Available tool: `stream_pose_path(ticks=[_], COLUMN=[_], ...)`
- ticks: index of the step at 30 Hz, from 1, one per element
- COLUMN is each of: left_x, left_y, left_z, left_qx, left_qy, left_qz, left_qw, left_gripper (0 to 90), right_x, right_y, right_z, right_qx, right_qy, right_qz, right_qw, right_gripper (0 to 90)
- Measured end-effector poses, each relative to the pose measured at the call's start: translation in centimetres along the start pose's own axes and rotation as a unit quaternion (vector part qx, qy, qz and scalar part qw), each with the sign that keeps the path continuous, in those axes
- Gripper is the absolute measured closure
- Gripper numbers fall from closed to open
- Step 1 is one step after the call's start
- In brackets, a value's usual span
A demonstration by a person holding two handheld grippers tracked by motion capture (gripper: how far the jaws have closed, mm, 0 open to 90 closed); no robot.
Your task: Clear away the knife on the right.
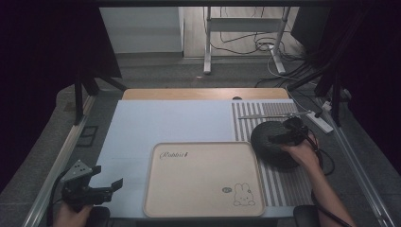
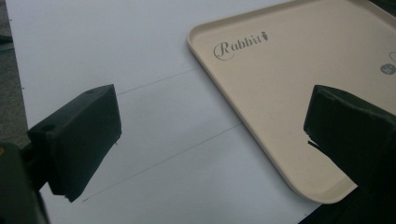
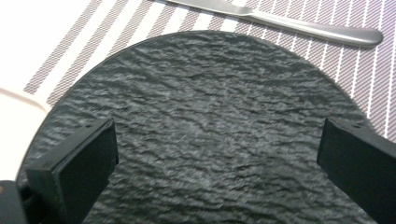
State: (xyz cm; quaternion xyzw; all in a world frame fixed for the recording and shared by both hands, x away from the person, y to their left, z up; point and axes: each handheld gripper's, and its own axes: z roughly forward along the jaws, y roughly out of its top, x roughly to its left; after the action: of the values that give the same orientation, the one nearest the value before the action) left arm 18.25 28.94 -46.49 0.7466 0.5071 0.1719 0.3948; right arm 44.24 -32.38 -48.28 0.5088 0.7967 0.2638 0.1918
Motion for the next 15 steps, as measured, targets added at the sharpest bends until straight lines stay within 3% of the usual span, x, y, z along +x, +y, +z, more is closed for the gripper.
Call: stream_pose_path(ticks=[6,15], left_x=[0.0,0.0], left_y=[0.0,0.0], left_z=[0.0,0.0], left_qx=[0.0,0.001], left_qy=[0.0,-0.001], left_qz=[0.0,0.0], left_qw=[1.0,1.0], left_gripper=[4.0,4.0], right_x=[-0.6,-1.3], right_y=[0.7,1.7], right_z=[0.8,1.5], right_qx=[0.008,0.005], right_qy=[-0.014,-0.013], right_qz=[-0.004,0.003], right_qw=[0.9999,0.9999], right_gripper=[0.1,5.4])
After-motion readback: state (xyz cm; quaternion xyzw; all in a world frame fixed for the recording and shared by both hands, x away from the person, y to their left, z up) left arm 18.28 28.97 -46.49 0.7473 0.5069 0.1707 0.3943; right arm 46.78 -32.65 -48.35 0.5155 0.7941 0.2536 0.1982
